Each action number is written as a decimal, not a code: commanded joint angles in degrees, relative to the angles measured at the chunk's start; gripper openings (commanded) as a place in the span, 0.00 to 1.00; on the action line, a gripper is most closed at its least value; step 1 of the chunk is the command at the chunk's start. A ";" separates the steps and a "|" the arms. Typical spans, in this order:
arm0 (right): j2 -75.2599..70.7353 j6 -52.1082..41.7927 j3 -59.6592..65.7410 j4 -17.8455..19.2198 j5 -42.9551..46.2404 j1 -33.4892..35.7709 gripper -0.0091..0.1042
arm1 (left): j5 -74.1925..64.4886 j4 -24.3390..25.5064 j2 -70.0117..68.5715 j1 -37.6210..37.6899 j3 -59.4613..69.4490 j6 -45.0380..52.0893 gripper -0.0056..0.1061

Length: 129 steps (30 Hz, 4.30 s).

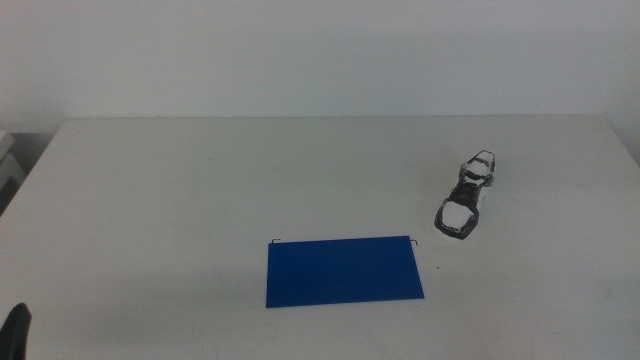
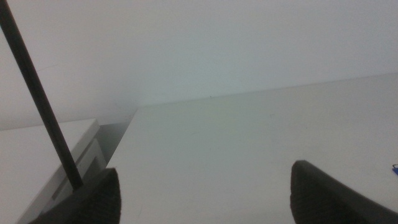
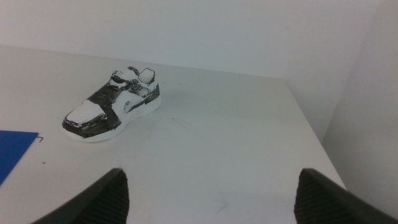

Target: Use one arm to grab the shoe from the table and place it on the mat.

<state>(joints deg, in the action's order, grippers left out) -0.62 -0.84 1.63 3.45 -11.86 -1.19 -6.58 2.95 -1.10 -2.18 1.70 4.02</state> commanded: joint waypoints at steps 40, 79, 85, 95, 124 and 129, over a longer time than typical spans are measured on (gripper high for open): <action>70.41 18.41 -66.65 -2.77 -24.66 14.84 0.89 | 4.66 -0.49 0.02 0.29 0.29 -0.34 0.89; 113.48 44.63 -107.18 8.46 -48.75 15.11 0.89 | 4.66 -0.49 0.02 0.29 0.29 -0.34 0.89; 113.97 44.68 -107.08 6.34 -48.21 15.17 0.89 | 4.66 -0.49 0.02 0.29 0.29 -0.34 0.89; 116.21 44.68 -107.08 5.40 -48.51 15.17 0.89 | 4.66 -0.49 0.02 0.29 0.29 -0.34 0.89; 122.72 56.88 -107.08 8.21 -44.61 14.99 0.80 | 4.66 -0.49 0.02 0.29 0.29 -0.34 0.89; 123.19 56.88 -107.08 8.04 -45.05 14.99 0.50 | 4.66 -0.49 0.02 0.29 0.29 -0.34 0.89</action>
<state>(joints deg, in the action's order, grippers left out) 125.77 55.95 -103.70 10.37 -57.21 14.24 -6.58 2.95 -1.10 -2.18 1.70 4.02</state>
